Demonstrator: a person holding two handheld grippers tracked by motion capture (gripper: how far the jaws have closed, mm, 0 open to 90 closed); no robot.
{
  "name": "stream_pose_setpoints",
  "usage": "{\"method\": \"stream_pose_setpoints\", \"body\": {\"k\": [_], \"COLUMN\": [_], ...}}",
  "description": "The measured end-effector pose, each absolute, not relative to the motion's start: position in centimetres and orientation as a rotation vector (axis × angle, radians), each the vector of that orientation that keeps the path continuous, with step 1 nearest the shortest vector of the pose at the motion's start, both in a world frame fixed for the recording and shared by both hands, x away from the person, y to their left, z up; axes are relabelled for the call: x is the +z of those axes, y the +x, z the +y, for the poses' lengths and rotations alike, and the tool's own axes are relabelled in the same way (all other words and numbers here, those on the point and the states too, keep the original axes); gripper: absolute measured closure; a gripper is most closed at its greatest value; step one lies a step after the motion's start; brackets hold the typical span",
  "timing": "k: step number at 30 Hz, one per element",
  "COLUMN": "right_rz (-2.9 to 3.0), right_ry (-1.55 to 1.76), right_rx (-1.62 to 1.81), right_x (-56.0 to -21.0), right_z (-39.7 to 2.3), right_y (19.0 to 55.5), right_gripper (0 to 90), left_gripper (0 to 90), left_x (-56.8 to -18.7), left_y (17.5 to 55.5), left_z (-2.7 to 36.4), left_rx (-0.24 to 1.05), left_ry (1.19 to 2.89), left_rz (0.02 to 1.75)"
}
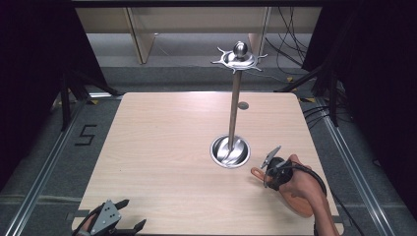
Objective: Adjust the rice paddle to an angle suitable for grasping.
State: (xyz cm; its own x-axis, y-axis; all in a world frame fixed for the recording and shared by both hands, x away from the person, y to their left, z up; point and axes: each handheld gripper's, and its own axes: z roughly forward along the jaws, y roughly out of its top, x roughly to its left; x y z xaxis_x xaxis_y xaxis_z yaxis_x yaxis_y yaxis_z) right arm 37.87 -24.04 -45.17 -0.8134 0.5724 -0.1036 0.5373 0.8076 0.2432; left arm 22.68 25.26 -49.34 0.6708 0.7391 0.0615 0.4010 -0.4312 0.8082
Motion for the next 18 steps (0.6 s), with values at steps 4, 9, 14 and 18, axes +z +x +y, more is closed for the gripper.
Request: {"method": "stream_pose_setpoints", "body": {"k": [4, 9, 14, 18], "right_rz": [2.762, 2.733, 2.672, 2.624], "right_ry": [0.918, 0.968, 0.983, 1.029], "right_rx": [0.408, 0.492, 0.629, 0.707], "right_x": [-44.1, -43.0, -42.1, -41.7], "right_z": [-25.1, -26.4, -27.5, -28.2], "right_y": [37.7, 37.4, 37.3, 37.2], "right_gripper": [67.0, 67.0, 67.0, 67.0], "left_gripper": [16.1, 16.1, 16.1, 16.1], "left_x": [-49.4, -49.4, -49.3, -49.3], "left_y": [22.7, 22.7, 22.7, 22.7], "left_z": [25.2, 25.2, 25.2, 25.3], "left_rx": [0.527, 0.526, 0.529, 0.528], "left_ry": [2.068, 2.068, 2.068, 2.068], "left_rz": [0.877, 0.876, 0.874, 0.877]}}
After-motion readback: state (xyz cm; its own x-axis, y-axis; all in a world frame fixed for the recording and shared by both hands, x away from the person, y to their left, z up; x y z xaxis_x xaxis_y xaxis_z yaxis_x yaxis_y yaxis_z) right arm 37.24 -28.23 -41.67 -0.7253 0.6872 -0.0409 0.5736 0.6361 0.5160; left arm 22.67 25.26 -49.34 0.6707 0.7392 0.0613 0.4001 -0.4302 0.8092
